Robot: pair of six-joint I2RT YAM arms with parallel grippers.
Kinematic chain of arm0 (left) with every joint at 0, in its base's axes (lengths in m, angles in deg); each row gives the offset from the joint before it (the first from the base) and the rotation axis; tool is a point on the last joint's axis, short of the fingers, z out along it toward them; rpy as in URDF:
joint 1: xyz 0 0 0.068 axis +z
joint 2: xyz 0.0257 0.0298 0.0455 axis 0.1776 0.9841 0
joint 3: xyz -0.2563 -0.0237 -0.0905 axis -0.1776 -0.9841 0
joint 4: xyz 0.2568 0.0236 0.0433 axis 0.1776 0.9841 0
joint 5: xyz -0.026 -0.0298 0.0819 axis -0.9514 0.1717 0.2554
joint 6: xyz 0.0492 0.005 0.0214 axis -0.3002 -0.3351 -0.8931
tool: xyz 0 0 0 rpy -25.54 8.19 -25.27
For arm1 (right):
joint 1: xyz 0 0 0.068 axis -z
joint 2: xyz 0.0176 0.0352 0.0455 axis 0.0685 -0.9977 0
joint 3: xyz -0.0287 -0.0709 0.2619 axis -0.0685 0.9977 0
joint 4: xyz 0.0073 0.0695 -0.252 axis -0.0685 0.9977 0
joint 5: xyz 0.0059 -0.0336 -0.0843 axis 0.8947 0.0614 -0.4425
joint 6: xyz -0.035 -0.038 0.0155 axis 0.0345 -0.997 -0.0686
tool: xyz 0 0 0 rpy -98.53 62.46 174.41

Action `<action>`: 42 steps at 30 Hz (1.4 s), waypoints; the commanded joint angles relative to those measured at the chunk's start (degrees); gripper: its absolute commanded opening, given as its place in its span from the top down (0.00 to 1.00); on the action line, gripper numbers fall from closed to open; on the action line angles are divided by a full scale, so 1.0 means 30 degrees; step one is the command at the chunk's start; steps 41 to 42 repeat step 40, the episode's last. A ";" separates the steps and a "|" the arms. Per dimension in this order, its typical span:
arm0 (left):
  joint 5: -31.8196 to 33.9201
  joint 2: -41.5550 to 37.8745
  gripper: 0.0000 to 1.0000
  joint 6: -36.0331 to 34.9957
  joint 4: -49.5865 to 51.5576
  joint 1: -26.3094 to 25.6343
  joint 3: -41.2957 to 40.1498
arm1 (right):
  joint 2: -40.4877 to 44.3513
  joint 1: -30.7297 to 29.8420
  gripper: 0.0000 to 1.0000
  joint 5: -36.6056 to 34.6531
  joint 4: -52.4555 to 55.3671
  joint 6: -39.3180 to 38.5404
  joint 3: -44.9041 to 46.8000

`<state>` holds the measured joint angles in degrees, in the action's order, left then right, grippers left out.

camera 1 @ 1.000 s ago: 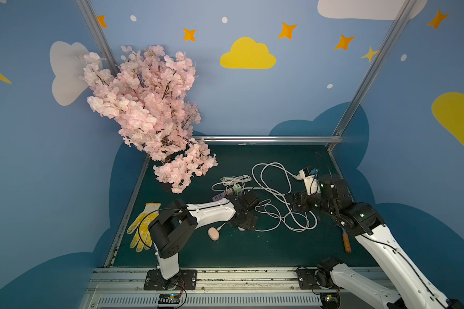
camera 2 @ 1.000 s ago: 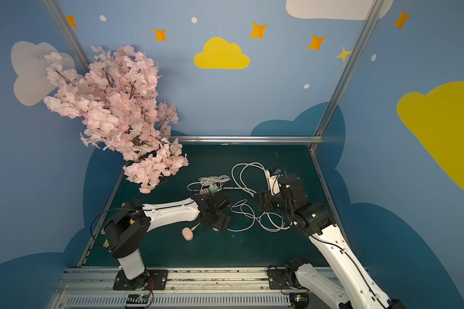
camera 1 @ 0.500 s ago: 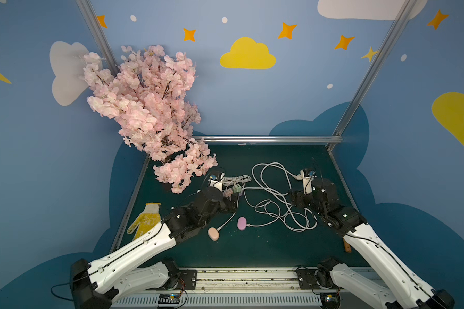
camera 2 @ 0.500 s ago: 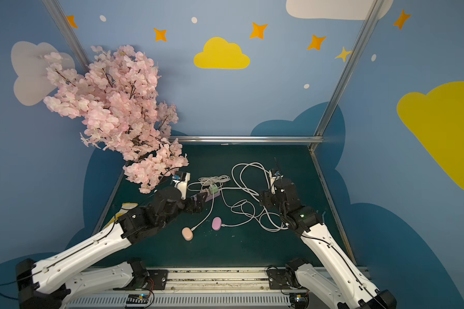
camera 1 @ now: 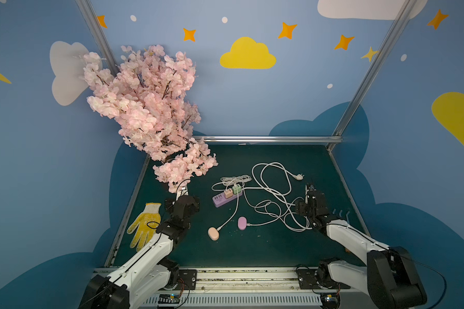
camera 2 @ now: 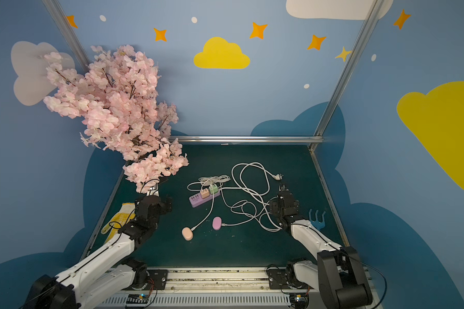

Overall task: Charge the bluetooth headset
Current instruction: Place the bluetooth headset at the center of the board, then reset both arms

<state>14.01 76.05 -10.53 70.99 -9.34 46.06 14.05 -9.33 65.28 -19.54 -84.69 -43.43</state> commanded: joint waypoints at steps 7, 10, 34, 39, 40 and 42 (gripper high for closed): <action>-0.6266 0.3481 0.00 -0.3165 -0.6569 0.2835 -0.1380 | -0.1895 0.2816 0.13 0.3745 -0.4161 -0.0385 -0.1448; -0.8216 0.4931 0.00 -0.3315 -0.6942 0.4368 -0.0563 | -0.2803 0.3065 0.13 0.3257 -0.4789 -0.0661 -0.1940; -1.0695 1.0884 0.00 -0.1879 -1.2866 0.6363 0.0366 | -0.5074 0.3728 0.13 0.5578 -0.9783 -0.1556 -0.0546; -1.1854 1.0747 0.00 -0.1771 -1.2564 0.6862 0.0438 | -0.5061 0.3707 0.13 0.5582 -0.9787 -0.1569 -0.0546; -1.1877 1.0692 0.00 -0.1817 -1.2590 0.6876 0.0377 | -0.5058 0.3696 0.13 0.5578 -0.9784 -0.1563 -0.0550; -1.1877 1.0692 0.00 -0.1817 -1.2590 0.6876 0.0377 | -0.5058 0.3696 0.13 0.5578 -0.9784 -0.1563 -0.0550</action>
